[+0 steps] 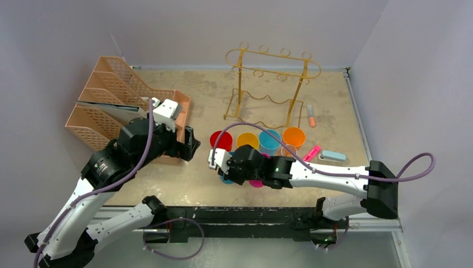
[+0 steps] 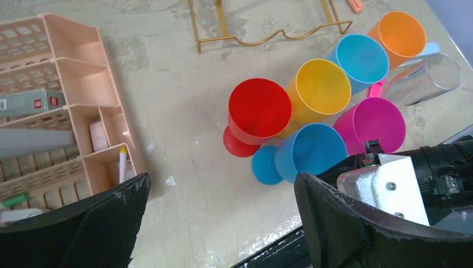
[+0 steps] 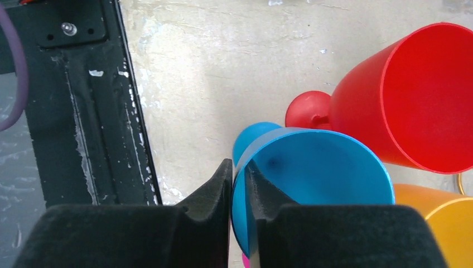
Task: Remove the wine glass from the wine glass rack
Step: Place the wine glass at the center of the board.
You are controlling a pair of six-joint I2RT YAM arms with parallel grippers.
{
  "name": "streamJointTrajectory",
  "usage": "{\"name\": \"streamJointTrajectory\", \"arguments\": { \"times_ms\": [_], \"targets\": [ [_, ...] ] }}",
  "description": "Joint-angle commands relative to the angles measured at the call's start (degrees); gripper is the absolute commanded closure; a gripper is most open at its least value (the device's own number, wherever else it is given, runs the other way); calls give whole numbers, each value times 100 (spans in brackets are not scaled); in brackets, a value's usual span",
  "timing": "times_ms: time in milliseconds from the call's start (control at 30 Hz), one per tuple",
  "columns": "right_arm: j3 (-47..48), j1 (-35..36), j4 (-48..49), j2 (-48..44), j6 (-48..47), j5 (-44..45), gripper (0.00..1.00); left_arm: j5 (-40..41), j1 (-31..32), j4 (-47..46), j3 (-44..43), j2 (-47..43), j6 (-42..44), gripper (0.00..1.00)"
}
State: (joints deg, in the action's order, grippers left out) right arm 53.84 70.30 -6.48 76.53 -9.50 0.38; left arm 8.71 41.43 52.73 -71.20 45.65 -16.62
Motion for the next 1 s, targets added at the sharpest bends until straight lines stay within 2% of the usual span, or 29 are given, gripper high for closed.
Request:
{"name": "streamJointTrajectory", "arguments": {
  "times_ms": [0, 33, 167, 233, 400, 567, 633, 733, 867, 967],
  "targets": [
    [153, 19, -29, -61, -135, 302, 81, 508, 14, 324, -316, 71, -366, 1],
    [204, 19, -128, -98, -143, 306, 77, 557, 14, 333, -328, 73, -368, 1],
    [401, 18, -452, -276, -154, 295, 71, 593, 19, 302, -337, 86, -368, 1],
    [496, 18, -561, -347, -150, 281, 65, 559, 19, 307, -356, 124, -368, 1],
    [783, 14, -829, -492, -102, 211, 61, 479, 15, 356, -437, 210, -372, 0],
    [792, 19, -467, -1016, 85, 266, 48, 116, 14, 404, -614, 347, 17, 0],
    [511, 12, -49, -1288, 19, 696, 45, 70, 14, 470, -777, 489, 142, 0],
    [497, 10, -198, -1690, 326, 1656, 34, 159, 1, 522, -1024, 768, 273, 0],
    [999, -103, -936, -2068, 315, 3021, 18, 92, -218, 394, -1212, 1138, 455, 0],
    [1556, -862, -1841, -2168, 724, 3100, 12, -521, -626, -31, -1317, 1385, 403, 0]
  ]
}}
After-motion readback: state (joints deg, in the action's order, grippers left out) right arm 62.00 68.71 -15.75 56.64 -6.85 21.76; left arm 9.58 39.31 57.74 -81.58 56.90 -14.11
